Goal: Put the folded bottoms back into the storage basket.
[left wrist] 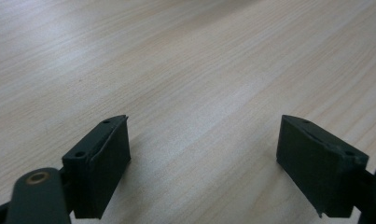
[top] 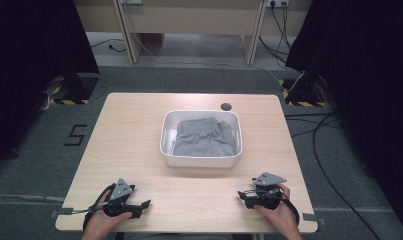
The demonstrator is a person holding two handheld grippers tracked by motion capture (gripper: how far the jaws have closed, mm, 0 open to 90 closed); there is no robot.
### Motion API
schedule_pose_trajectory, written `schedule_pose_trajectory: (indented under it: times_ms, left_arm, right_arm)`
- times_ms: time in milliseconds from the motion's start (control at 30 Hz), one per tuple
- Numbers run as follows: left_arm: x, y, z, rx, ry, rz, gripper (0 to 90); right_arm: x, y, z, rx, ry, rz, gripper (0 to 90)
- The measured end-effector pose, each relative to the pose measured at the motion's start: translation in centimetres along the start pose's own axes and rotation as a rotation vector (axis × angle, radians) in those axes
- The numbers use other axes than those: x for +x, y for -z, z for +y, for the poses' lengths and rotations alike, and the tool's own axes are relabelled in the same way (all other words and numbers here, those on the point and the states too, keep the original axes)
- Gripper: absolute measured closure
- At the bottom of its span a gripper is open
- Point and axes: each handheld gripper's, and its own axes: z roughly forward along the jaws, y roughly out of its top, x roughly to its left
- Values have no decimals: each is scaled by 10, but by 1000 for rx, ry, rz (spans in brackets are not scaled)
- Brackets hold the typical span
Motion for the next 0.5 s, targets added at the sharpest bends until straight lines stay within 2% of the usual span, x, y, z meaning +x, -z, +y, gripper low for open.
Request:
schedule_pose_trajectory:
  times_ms: [100, 167, 300, 400, 500]
  left_arm:
    - [-2, 0, 0, 5, -8, 4, 143]
    - [-2, 0, 0, 6, -11, 2, 139]
    - [-4, -1, 0, 17, -23, -8, 104]
    - [-6, -3, 1, 32, -27, -13, 34]
    - [-6, -4, 1, 34, -26, -13, 9]
  right_arm:
    - [0, -1, -5, 12, -3, 2, 250]
    - [0, -2, -8, 6, -13, 11, 209]
    - [1, -1, -13, -1, 5, 28, 125]
    - [1, -1, -14, 0, 12, 32, 116]
    - [1, -1, -14, 0, 11, 33, 114]
